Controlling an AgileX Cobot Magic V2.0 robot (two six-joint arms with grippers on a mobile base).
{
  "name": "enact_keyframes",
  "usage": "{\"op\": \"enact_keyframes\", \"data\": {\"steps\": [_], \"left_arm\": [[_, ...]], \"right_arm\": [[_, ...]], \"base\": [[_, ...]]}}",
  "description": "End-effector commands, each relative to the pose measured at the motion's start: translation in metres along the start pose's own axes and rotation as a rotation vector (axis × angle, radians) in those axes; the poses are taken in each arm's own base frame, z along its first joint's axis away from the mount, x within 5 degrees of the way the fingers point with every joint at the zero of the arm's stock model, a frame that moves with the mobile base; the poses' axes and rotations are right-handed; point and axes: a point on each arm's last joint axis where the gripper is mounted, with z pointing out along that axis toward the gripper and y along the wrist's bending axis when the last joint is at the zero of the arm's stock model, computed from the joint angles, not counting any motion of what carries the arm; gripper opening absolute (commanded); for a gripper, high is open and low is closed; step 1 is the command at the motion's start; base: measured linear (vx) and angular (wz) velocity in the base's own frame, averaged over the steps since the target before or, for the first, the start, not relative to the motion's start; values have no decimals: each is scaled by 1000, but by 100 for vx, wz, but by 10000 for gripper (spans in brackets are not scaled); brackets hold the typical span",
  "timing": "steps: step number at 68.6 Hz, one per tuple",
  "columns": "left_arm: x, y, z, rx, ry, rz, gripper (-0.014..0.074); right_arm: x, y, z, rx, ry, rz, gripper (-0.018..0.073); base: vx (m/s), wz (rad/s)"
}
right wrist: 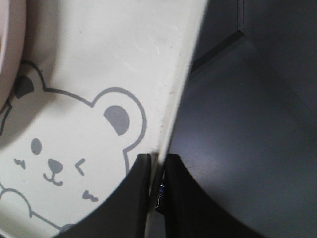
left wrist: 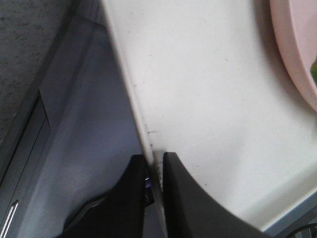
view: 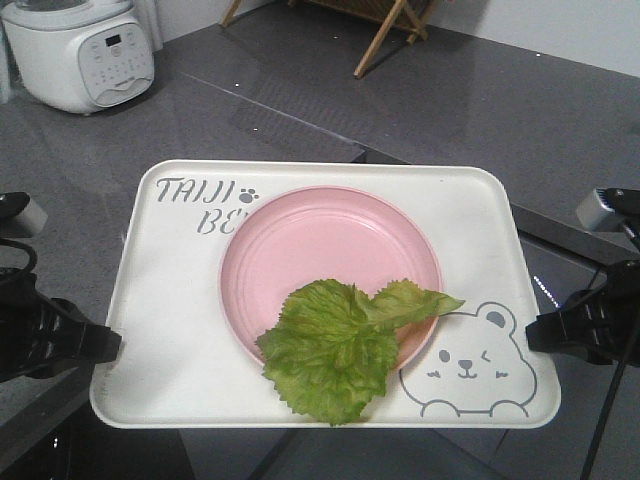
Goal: Transfer vegetables to tray and serve
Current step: 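Hold the tray level with both grippers while the base turns and drives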
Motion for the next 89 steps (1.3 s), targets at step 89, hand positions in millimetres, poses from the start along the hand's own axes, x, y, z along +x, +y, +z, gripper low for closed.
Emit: {"op": "enact_keyframes", "data": {"steps": [89], "left_arm": [[-8, -13, -12, 72, -87, 2, -6]], "right_arm": [[-6, 14, -11, -70, -61, -35, -6]], "base": [[3, -31]]}}
